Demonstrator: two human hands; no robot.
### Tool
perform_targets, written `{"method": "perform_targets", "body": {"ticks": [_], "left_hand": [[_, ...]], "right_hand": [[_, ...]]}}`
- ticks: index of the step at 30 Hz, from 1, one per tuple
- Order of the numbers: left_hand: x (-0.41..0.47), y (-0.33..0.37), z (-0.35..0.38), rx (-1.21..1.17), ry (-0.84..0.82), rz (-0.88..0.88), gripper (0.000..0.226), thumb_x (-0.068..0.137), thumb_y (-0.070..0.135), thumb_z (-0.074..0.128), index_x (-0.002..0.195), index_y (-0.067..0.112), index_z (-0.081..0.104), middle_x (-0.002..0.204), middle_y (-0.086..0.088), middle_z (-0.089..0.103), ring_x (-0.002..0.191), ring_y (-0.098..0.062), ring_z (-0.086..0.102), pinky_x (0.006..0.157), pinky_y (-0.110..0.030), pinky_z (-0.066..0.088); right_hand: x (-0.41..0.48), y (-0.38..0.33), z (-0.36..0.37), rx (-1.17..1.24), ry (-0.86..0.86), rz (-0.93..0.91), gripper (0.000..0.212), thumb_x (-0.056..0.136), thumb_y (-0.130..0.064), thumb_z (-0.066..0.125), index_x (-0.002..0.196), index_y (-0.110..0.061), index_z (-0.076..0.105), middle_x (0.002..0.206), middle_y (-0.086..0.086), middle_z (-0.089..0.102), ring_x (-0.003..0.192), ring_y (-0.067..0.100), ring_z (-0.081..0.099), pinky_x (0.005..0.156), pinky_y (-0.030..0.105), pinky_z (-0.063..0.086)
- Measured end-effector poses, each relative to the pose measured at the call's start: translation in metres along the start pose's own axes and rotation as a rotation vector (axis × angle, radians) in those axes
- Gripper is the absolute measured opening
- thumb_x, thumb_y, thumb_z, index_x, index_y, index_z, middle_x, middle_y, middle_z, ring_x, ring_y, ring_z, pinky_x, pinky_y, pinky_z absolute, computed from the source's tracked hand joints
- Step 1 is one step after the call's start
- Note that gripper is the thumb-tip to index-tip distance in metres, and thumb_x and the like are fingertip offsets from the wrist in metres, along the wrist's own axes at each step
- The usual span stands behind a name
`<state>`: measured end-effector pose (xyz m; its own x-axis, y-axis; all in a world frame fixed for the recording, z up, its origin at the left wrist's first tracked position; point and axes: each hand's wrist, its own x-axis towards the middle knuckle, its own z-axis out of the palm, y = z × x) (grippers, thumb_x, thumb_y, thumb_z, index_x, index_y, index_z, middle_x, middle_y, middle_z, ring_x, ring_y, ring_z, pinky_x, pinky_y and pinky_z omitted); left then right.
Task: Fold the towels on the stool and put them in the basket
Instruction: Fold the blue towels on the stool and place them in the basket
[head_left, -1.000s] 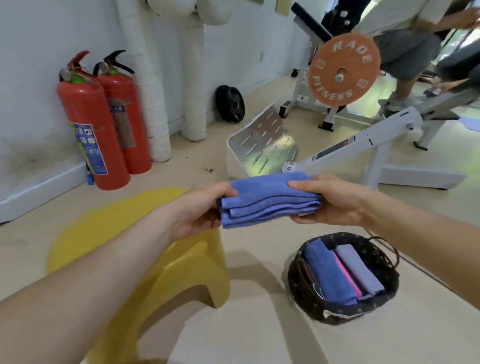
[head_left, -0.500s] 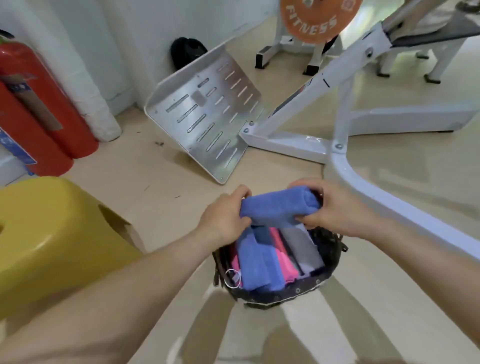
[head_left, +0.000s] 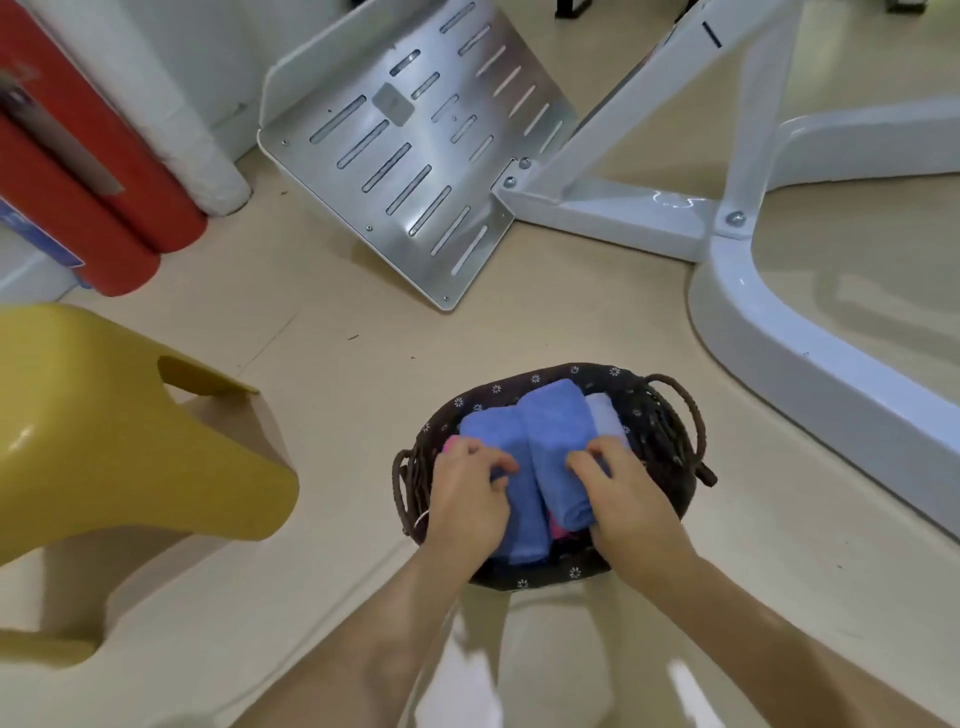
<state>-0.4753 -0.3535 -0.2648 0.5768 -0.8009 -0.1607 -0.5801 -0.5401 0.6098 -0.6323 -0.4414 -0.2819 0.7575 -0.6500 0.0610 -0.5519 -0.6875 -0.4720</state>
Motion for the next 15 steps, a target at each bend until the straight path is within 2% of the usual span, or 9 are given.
{"method": "perform_targets", "body": {"ticks": [2, 4, 5, 7, 8, 10, 12, 15], "left_hand": [[-0.003, -0.003, 0.006, -0.037, 0.061, -0.089, 0.030, 0.081, 0.001, 0.065, 0.106, 0.017, 0.062, 0.105, 0.002, 0.040, 0.103, -0.022, 0.052, 0.091, -0.021, 0.040], [-0.003, -0.002, 0.005, -0.085, 0.035, -0.195, 0.038, 0.080, 0.008, 0.069, 0.111, 0.022, 0.051, 0.108, -0.002, 0.040, 0.082, -0.017, 0.052, 0.078, -0.026, 0.041], [0.000, 0.000, 0.004, -0.109, -0.005, -0.228, 0.039, 0.080, 0.011, 0.069, 0.110, 0.025, 0.047, 0.109, -0.004, 0.042, 0.075, -0.015, 0.050, 0.070, -0.026, 0.039], [0.008, 0.000, 0.003, -0.170, -0.063, -0.264, 0.041, 0.080, 0.013, 0.068, 0.103, 0.032, 0.041, 0.106, -0.006, 0.048, 0.068, -0.016, 0.049, 0.058, -0.026, 0.036], [0.011, 0.000, 0.003, -0.206, -0.080, -0.278, 0.041, 0.079, 0.013, 0.067, 0.100, 0.034, 0.039, 0.102, -0.005, 0.050, 0.065, -0.016, 0.049, 0.054, -0.025, 0.035], [0.013, -0.003, 0.004, -0.279, -0.110, -0.299, 0.043, 0.078, 0.013, 0.067, 0.098, 0.037, 0.037, 0.091, -0.004, 0.052, 0.060, -0.015, 0.048, 0.051, -0.025, 0.038], [0.012, -0.006, 0.003, -0.327, -0.146, -0.275, 0.043, 0.079, 0.012, 0.065, 0.097, 0.040, 0.037, 0.090, -0.001, 0.053, 0.064, -0.016, 0.051, 0.056, -0.029, 0.042], [0.009, -0.012, 0.001, -0.435, -0.087, -0.226, 0.042, 0.083, 0.008, 0.062, 0.100, 0.041, 0.042, 0.110, 0.001, 0.052, 0.086, -0.012, 0.056, 0.070, -0.028, 0.047]], "right_hand": [[0.007, 0.005, -0.004, 0.046, -0.199, 0.018, 0.043, 0.071, -0.010, 0.066, 0.110, -0.018, 0.049, 0.113, -0.002, 0.035, 0.094, 0.023, 0.052, 0.067, 0.030, 0.045], [0.018, 0.009, -0.013, 0.231, -0.359, 0.081, 0.046, 0.070, -0.035, 0.077, 0.104, -0.026, 0.048, 0.111, -0.010, 0.032, 0.094, 0.008, 0.048, 0.074, 0.019, 0.039], [0.023, 0.008, -0.018, 0.340, -0.374, 0.137, 0.042, 0.070, -0.042, 0.078, 0.099, -0.028, 0.050, 0.109, -0.013, 0.034, 0.093, 0.000, 0.047, 0.076, 0.012, 0.037], [0.033, 0.007, -0.020, 0.487, -0.189, 0.271, 0.031, 0.076, -0.038, 0.076, 0.093, -0.023, 0.055, 0.108, -0.007, 0.043, 0.093, 0.002, 0.051, 0.081, 0.010, 0.038], [0.036, 0.007, -0.018, 0.513, -0.083, 0.360, 0.031, 0.079, -0.032, 0.074, 0.097, -0.019, 0.053, 0.109, 0.000, 0.045, 0.090, 0.007, 0.051, 0.083, 0.013, 0.039], [0.041, 0.003, -0.014, 0.550, -0.021, 0.535, 0.043, 0.080, -0.026, 0.074, 0.109, -0.018, 0.043, 0.113, 0.006, 0.041, 0.085, 0.012, 0.049, 0.085, 0.024, 0.040], [0.043, -0.001, -0.012, 0.623, -0.056, 0.614, 0.050, 0.078, -0.024, 0.075, 0.114, -0.021, 0.040, 0.113, 0.007, 0.048, 0.093, 0.019, 0.053, 0.086, 0.031, 0.044], [0.044, -0.004, -0.013, 0.714, -0.019, 0.591, 0.045, 0.080, -0.019, 0.074, 0.112, -0.023, 0.044, 0.108, 0.002, 0.057, 0.100, 0.022, 0.058, 0.090, 0.039, 0.049]]}}
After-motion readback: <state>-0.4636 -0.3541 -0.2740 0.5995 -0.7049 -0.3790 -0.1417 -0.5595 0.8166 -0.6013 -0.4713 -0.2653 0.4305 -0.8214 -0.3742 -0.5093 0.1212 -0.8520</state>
